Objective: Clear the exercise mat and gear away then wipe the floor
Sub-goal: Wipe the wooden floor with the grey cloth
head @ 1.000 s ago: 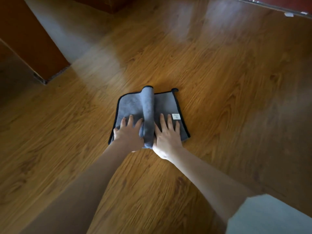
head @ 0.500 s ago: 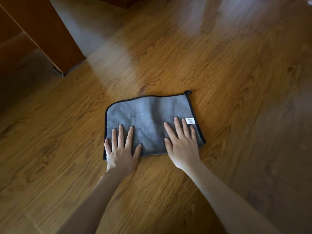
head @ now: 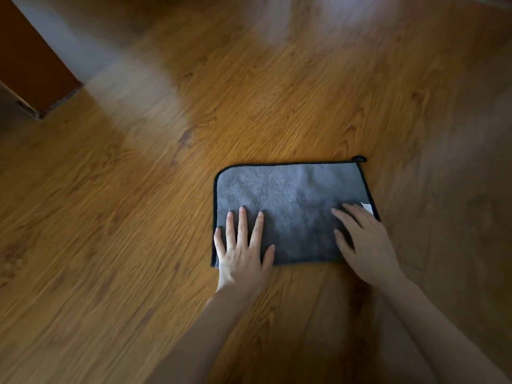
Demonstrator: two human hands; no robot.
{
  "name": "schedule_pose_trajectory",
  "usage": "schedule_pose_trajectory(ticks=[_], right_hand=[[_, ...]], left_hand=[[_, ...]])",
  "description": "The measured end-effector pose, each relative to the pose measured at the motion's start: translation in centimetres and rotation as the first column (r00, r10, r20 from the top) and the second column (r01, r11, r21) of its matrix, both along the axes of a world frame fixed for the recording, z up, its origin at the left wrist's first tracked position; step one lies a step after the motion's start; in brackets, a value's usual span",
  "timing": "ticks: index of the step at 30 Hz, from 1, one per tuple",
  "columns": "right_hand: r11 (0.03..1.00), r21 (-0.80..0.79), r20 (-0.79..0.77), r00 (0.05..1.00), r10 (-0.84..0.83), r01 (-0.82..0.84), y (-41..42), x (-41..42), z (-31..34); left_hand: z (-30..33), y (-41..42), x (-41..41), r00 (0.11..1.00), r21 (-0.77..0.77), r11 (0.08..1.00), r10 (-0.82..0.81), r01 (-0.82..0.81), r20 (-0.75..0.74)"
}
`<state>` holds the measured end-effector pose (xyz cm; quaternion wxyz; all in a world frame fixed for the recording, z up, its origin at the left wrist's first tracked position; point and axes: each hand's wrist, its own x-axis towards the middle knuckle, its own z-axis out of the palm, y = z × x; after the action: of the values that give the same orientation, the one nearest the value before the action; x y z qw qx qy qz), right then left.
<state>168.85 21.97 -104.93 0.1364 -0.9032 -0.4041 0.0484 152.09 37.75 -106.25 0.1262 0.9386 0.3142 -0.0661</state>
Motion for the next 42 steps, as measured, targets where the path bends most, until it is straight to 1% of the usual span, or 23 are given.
schedule_pose_trajectory(ticks=[3,4,6,8,9,13,15,16,17,18,20,22,23,24,25,26,28,31,33,36,39,41,42], right_hand=[[0.982,0.166,-0.010,0.996,-0.093,0.094,-0.5,1.2,1.3],[0.962,0.217,-0.050,0.986,-0.161,0.168,-0.5,1.4,1.7],[0.892,0.278,-0.192,0.931,-0.311,0.355,-0.8,1.4,2.0],[0.843,0.242,-0.300,0.863,-0.407,0.481,-1.5,1.3,2.0],[0.844,0.202,-0.311,0.850,-0.425,0.497,-2.0,1.1,2.0],[0.881,0.024,-0.306,0.842,-0.444,0.473,-3.6,0.6,1.9],[0.878,-0.023,-0.302,0.834,-0.462,0.478,-3.9,0.7,2.0],[0.869,-0.033,-0.328,0.816,-0.476,0.494,-3.9,0.9,2.1],[0.853,-0.040,-0.384,0.780,-0.494,0.521,-3.8,1.3,2.2],[0.829,-0.051,-0.466,0.721,-0.513,0.557,-3.6,1.6,2.3],[0.769,-0.070,-0.650,0.556,-0.518,0.635,-3.2,2.4,2.4],[0.704,-0.070,-0.779,0.403,-0.481,0.706,-2.6,2.7,2.6],[0.682,-0.060,-0.815,0.359,-0.455,0.729,-2.1,2.7,2.7],[0.671,-0.041,-0.834,0.344,-0.432,0.741,-1.6,2.7,3.0],[0.669,-0.006,-0.837,0.362,-0.410,0.743,-0.8,2.5,3.5],[0.671,0.049,-0.827,0.407,-0.388,0.740,0.0,2.2,3.9],[0.685,0.183,-0.783,0.526,-0.333,0.705,2.0,1.5,5.1],[0.721,0.352,-0.703,0.677,-0.217,0.597,5.7,-0.8,6.5],[0.733,0.452,-0.622,0.768,-0.150,0.509,8.0,-3.2,6.7],[0.739,0.578,-0.450,0.891,-0.066,0.346,10.9,-7.5,6.2],[0.774,0.603,-0.345,0.938,0.034,0.193,12.3,-11.5,4.4],[0.831,0.549,-0.307,0.947,0.099,0.091,12.4,-13.3,3.0],[0.868,0.495,-0.318,0.936,0.148,0.031,12.3,-13.9,2.4]], left_hand=[[0.0,1.1,-0.1,0.999,-0.021,0.999,-0.027,0.028,0.030],[0.1,1.2,-0.2,0.998,-0.035,0.999,-0.019,0.022,0.064],[0.6,1.1,-0.3,0.989,-0.084,0.996,0.017,-0.005,0.146],[0.8,0.5,-0.2,0.972,-0.135,0.991,0.048,-0.017,0.228],[0.9,0.1,0.0,0.962,-0.163,0.987,0.056,-0.013,0.267],[1.7,-1.9,1.5,0.935,-0.225,0.972,0.018,0.067,0.355],[2.1,-2.8,2.1,0.926,-0.229,0.965,-0.032,0.126,0.376],[2.3,-3.1,2.3,0.924,-0.230,0.962,-0.053,0.150,0.380],[2.4,-3.3,2.3,0.922,-0.232,0.958,-0.071,0.170,0.381],[2.6,-3.5,2.4,0.920,-0.229,0.956,-0.087,0.185,0.381],[2.9,-3.5,2.4,0.919,-0.227,0.954,-0.100,0.198,0.382],[3.1,-3.1,2.2,0.917,-0.227,0.954,-0.097,0.197,0.387],[3.2,-2.9,2.1,0.916,-0.228,0.955,-0.090,0.191,0.390],[3.4,-2.5,1.9,0.916,-0.228,0.957,-0.077,0.179,0.395],[3.4,-2.1,1.6,0.915,-0.227,0.960,-0.061,0.164,0.399],[3.5,-1.7,1.4,0.915,-0.228,0.963,-0.042,0.144,0.401],[3.7,-0.9,0.8,0.916,-0.230,0.968,0.003,0.098,0.401],[3.4,0.7,-0.4,0.919,-0.223,0.975,0.080,0.009,0.387],[3.2,1.9,-1.3,0.918,-0.227,0.973,0.131,-0.047,0.374],[3.3,3.7,-2.6,0.899,-0.241,0.962,0.217,-0.130,0.381],[3.6,5.3,-3.8,0.861,-0.292,0.927,0.338,-0.235,0.380],[3.5,6.2,-4.6,0.840,-0.304,0.913,0.379,-0.271,0.389],[3.4,6.5,-4.9,0.834,-0.307,0.911,0.385,-0.276,0.394]])
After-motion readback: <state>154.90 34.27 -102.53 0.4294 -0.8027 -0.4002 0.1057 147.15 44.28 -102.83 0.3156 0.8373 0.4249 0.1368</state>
